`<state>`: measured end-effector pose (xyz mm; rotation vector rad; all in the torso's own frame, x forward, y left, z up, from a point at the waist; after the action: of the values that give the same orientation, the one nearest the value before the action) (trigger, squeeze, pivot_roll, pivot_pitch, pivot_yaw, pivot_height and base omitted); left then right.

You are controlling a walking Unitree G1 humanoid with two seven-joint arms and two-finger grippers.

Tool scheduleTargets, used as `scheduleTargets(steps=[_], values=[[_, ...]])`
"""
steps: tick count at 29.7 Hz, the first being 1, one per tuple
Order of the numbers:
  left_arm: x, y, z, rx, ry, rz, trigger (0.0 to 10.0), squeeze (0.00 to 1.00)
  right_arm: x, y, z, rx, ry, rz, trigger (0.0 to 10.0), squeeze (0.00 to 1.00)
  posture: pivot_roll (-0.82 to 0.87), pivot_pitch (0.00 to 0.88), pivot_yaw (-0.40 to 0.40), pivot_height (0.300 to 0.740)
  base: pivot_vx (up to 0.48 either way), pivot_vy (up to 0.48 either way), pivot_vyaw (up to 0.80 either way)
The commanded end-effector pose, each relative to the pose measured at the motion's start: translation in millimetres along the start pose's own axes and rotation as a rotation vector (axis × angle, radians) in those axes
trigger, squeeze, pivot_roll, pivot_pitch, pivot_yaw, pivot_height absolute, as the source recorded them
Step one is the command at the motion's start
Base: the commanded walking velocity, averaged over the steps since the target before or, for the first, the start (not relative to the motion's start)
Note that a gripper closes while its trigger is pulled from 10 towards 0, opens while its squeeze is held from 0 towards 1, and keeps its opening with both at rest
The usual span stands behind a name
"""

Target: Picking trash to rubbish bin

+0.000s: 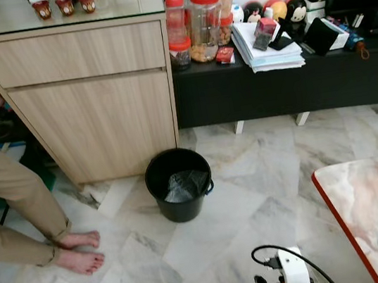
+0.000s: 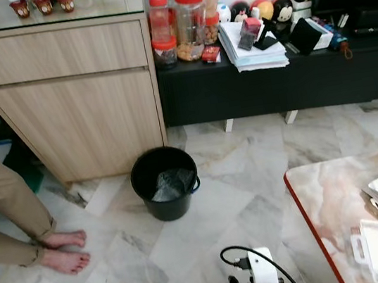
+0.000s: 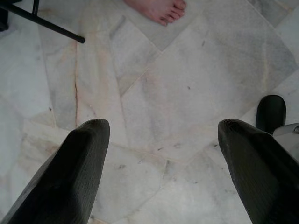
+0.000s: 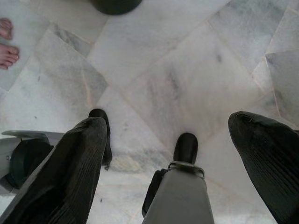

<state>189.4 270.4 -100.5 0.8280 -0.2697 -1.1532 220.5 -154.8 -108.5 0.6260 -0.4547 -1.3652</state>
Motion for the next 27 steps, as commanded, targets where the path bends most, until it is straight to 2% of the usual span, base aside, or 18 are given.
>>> scheduleTargets(steps=[1,27], values=[[-2.8,-13.0,3.0,-0.04,0.012,-0.002,10.0,0.0,1.2,-2.7,0.7,-0.007,-0.005,-0.006,10.0,0.0,0.08,0.172,-0.042,0.74,0.0,0.277,0.0],[-4.7,-12.7,2.7,-0.041,0.017,-0.002,10.0,0.0,0.5,-3.3,0.8,-0.007,-0.002,-0.011,10.0,0.0,0.08,0.172,-0.041,0.74,0.0,0.28,0.0]])
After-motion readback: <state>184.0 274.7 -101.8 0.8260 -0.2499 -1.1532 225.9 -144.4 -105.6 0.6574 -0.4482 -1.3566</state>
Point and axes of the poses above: a point about 5 cm out from each wrist's last joint towards the gripper, its own z axis pointing back from the gripper into the wrist, its own y axis along the axis of the wrist's last joint, x = y × z, the point moved 4 cm from there along -z, pointing out of the wrist towards the gripper, and after that the axes turned 8 degrees about z, right-handed, at the moved point
